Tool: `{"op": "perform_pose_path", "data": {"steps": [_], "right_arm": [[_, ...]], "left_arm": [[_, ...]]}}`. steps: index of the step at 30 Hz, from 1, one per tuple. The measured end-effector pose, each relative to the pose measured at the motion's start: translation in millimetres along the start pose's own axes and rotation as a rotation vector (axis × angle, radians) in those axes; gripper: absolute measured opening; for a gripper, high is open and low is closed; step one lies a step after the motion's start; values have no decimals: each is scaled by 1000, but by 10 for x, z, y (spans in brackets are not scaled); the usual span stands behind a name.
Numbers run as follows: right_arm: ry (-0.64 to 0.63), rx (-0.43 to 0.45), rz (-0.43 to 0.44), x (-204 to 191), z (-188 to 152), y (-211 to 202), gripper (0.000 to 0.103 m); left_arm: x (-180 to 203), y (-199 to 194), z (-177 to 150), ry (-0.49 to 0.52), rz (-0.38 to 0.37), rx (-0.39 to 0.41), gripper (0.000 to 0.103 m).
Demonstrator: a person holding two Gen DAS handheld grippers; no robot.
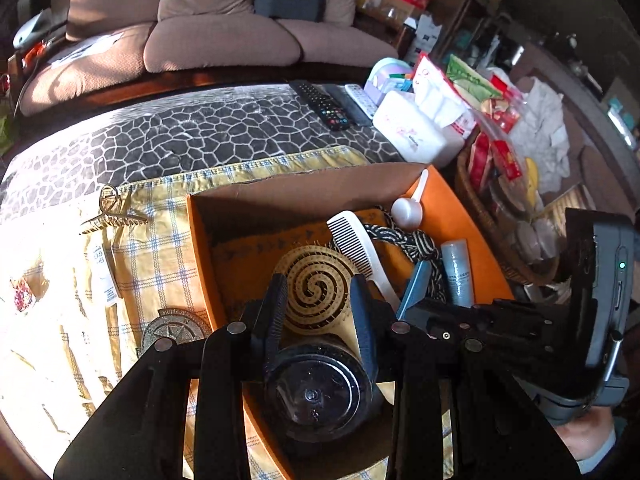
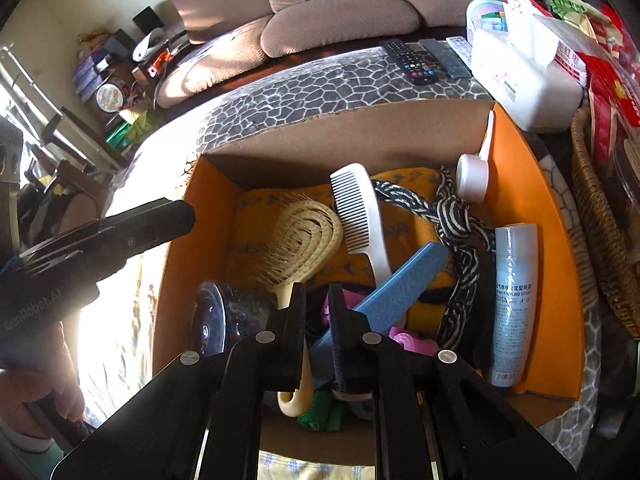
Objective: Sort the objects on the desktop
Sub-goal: 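Lift the hairbrush into the orange box and open the right tool, then withdraw both tools from the box back over the sheet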
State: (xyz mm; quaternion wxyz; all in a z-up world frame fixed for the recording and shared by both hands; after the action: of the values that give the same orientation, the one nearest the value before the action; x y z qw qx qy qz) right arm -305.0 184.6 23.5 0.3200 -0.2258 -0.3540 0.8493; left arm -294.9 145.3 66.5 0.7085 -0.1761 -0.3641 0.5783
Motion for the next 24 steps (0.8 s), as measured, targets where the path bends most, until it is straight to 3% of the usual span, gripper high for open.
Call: {"op": "perform_pose_path", "data": {"steps": [9, 15, 20, 24], "right_arm": [[-68, 13, -82, -37, -32, -184, 13], [-112, 15, -132, -66, -122, -282, 18], [-107, 19, -149, -69, -208, -349, 35], [-109, 34, -158, -92, -252, -414, 63]], "left_arm": [[-178, -284, -386, 24, 33, -25, 31], [-281, -478, -508, 20, 55, -23, 48], [-315, -638, -569, 31, 83, -5, 66], [-352, -735, -642, 15, 91, -1, 69]]}}
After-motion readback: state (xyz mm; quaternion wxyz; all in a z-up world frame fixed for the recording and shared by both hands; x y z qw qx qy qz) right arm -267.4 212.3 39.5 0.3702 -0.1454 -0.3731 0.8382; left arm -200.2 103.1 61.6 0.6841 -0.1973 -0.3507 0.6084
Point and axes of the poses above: each gripper's, at about its wrist camera, not at the fingertips, and y roughly the way its jaws point, x to its right, z to its top, the point moved 10 cm from there along y, roughly the way its jaws point, and after that the axes turned 11 degrees about x, right-handed, at the moved point
